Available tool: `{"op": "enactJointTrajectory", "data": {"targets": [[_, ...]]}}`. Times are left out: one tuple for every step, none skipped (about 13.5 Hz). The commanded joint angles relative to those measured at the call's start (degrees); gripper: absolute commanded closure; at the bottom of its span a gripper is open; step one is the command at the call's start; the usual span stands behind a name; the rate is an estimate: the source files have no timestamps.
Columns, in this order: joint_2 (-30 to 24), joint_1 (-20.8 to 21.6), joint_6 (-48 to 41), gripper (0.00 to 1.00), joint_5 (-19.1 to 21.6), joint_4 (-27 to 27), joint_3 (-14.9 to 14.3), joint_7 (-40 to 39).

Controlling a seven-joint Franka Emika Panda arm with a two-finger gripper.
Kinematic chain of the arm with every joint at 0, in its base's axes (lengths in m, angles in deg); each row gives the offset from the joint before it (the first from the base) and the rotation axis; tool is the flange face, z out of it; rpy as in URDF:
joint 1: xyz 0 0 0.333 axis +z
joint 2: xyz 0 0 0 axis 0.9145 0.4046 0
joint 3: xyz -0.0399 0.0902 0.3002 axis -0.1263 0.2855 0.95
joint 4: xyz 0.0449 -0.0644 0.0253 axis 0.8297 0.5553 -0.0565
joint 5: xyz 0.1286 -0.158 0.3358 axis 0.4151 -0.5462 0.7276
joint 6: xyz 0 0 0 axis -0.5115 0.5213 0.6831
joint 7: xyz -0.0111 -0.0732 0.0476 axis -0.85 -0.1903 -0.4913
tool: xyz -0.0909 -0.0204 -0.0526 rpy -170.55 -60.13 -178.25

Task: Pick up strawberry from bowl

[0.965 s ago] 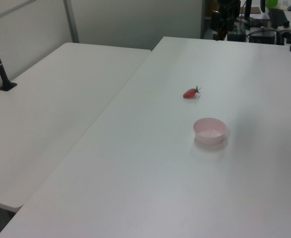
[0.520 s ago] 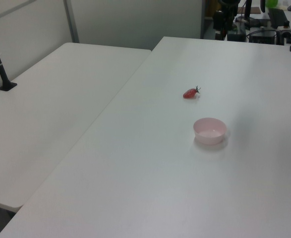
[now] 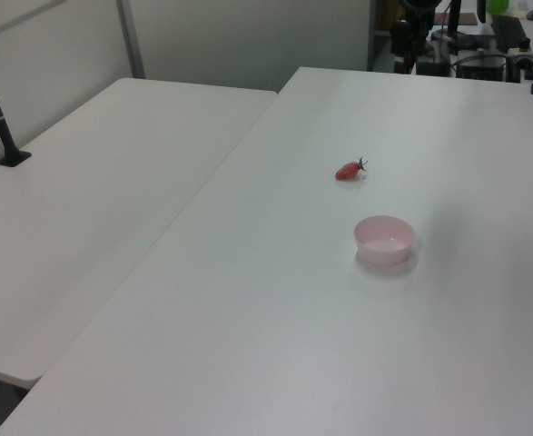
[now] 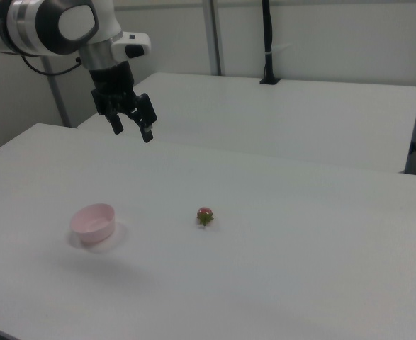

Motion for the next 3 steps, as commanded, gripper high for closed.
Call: {"op": "enactJointTrajectory", "data": {"targets": [[-0.52,1.29,1.11,0.0,1.42,0.96,-1.22,-1.23],[-0.52,1.29,1.11,0.0,1.42,0.96,-1.22,-1.15],[-0.52,1.29,1.03,0.0,1.42,0.96,-1.22,-1.23]]}}
